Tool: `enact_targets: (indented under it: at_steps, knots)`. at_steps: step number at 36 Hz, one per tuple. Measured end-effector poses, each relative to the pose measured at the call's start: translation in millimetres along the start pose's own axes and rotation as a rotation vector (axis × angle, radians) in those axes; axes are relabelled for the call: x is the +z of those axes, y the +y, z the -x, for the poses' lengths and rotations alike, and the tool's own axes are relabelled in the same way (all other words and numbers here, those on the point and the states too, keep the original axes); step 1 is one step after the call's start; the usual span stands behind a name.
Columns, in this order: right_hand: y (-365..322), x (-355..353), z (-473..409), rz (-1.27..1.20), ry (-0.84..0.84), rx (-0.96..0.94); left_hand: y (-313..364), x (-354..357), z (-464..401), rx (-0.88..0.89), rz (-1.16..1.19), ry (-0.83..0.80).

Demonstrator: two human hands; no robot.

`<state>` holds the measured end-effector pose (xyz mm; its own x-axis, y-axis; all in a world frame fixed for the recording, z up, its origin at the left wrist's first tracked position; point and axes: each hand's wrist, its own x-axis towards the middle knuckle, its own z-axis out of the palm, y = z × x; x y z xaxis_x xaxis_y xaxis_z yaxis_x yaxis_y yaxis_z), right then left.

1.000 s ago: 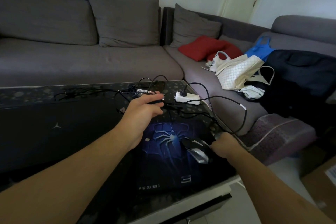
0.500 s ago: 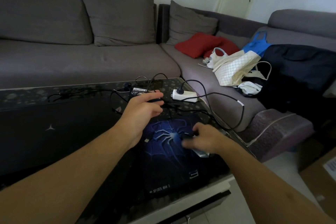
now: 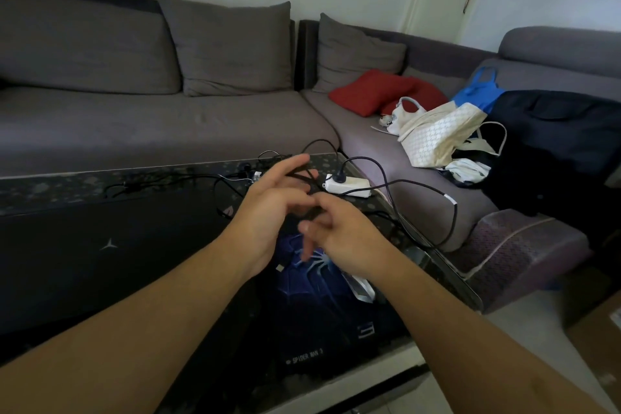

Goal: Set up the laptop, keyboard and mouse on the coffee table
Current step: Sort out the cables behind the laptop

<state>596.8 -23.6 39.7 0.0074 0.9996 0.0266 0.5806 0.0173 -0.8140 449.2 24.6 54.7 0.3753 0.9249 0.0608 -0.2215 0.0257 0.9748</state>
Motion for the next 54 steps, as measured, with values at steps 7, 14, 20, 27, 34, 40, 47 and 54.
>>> enact_targets:
  at_steps: [7, 14, 20, 27, 34, 40, 47, 54]
  knots:
    - [8.2, -2.0, -3.6, 0.047, 0.403, 0.019, 16.4, -3.1, -1.8, 0.011, 0.015, 0.055]
    - [6.5, -5.5, -6.7, -0.075, 0.187, -0.015, 20.5, 5.6, 5.3, 0.025, -0.108, 0.059]
    - [15.7, -12.4, 1.2, -0.114, 0.134, 0.011, 25.5, -5.2, -14.8, 0.018, -0.003, 0.298]
    - [27.4, -24.0, 5.2, -0.025, 0.117, 0.164, 29.6, -18.7, -26.4, 0.067, 0.161, 0.380]
    - [48.7, -21.6, -1.1, 0.198, 0.100, 0.203, 32.9, -10.0, -23.3, 0.010, -0.013, 0.293]
    - [73.9, -9.4, 6.0, 0.619, -0.153, 0.386, 33.8, -15.4, -27.3, -0.049, -0.018, 0.278]
    - [73.0, -19.3, 10.3, 0.810, -0.082, 0.615, 33.5, -28.2, -31.7, -0.064, 0.056, 0.366]
    - [56.5, -1.0, -7.6, 0.548, 0.020, 0.340, 25.6, -23.1, -28.4, -0.113, 0.024, 0.266]
